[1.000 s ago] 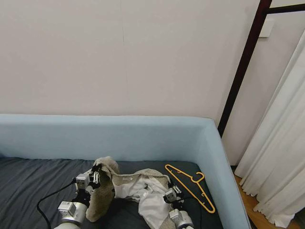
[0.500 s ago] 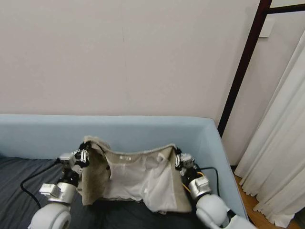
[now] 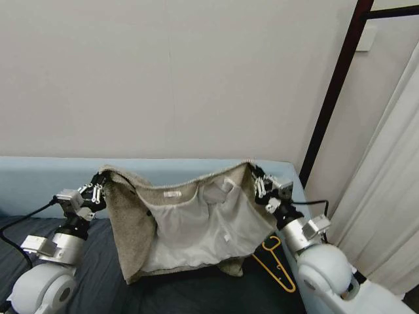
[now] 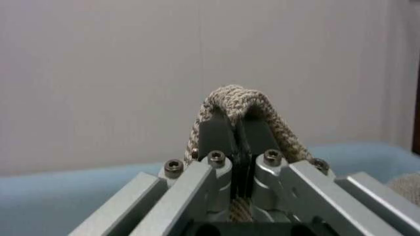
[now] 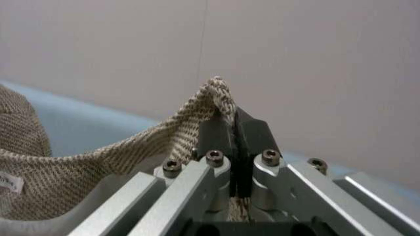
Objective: Pick up the clothes from the sofa and hang them on the clothes hanger.
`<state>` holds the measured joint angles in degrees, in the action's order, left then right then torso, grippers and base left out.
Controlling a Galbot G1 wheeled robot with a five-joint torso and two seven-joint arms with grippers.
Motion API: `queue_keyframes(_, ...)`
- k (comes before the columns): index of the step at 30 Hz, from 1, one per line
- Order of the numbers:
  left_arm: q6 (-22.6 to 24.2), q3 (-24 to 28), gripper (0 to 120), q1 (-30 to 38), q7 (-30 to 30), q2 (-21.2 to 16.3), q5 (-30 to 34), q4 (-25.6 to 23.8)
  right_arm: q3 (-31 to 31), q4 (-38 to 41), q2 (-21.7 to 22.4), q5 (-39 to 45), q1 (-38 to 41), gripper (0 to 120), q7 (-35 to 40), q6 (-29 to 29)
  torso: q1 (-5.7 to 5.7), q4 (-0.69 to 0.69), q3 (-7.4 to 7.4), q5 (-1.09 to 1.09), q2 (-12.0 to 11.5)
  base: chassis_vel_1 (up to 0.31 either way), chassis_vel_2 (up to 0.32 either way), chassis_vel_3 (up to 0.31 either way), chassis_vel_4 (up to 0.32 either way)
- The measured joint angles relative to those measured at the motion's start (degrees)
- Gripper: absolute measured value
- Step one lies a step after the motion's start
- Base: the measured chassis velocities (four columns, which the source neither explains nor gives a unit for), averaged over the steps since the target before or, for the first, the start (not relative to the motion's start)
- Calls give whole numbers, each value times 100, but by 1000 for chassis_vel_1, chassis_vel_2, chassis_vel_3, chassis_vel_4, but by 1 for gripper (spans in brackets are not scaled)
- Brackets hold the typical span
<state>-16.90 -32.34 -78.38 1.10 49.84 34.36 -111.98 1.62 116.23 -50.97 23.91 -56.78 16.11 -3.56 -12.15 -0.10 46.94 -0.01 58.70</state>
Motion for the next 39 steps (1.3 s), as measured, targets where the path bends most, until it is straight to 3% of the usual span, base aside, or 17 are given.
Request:
queue_keyframes(8,315,188,0,-378,-221,0,-716,379,506,-624,-486,-376,-502,0,807,747,0,1,0,0,0,0,0,0,0)
queue_keyframes(16,477,181,0,-386,-217,8,-973,581,704,-1108,-711,-19,-204,0,1103,1403,0,2,0,0,0,0,0,0,0)
queue_keyframes(20,426,238,0,-293,-154,112,-991,676,692,-1540,-841,-75,-1,3,793,988,0,2,1,0,0,0,0,0,0)
queue_keyframes(23,388,187,0,-204,-120,139,-991,758,538,-1529,-788,447,42,16,-233,122,0,1,1,0,0,0,0,0,0)
queue_keyframes(24,388,187,0,-204,-120,139,-991,758,538,-1529,-788,447,42,16,-233,122,0,1,1,0,0,0,0,0,0)
queue_keyframes(27,364,87,0,-154,-107,75,-1021,989,274,-1247,-626,1277,7,32,-1327,-550,0,1,0,0,0,0,0,0,0)
queue_keyframes(29,349,77,0,-148,-106,74,-1024,1040,176,-1219,-587,1427,11,36,-1596,-709,0,2,1,0,0,0,0,0,0)
queue_keyframes(31,321,56,0,-136,-100,84,-1030,1122,-34,-1181,-518,1650,66,46,-1860,-842,0,1,1,0,0,0,0,0,0)
queue_keyframes(34,303,46,0,-120,-95,94,-1032,1164,-165,-1202,-467,1449,210,54,-1358,-596,0,1,1,0,0,0,0,0,0)
queue_keyframes(36,300,44,0,-102,-86,92,-1032,1177,-215,-1379,-410,948,390,63,-470,255,0,2,0,0,0,0,0,0,0)
queue_keyframes(38,300,43,0,-92,-82,85,-1031,1177,-208,-1535,-361,806,480,68,-165,684,0,2,1,0,0,0,0,0,0)
queue_keyframes(39,300,43,0,-78,-68,75,-1021,1135,-129,-1970,-249,646,625,81,-15,1411,0,1,1,0,0,0,0,0,0)
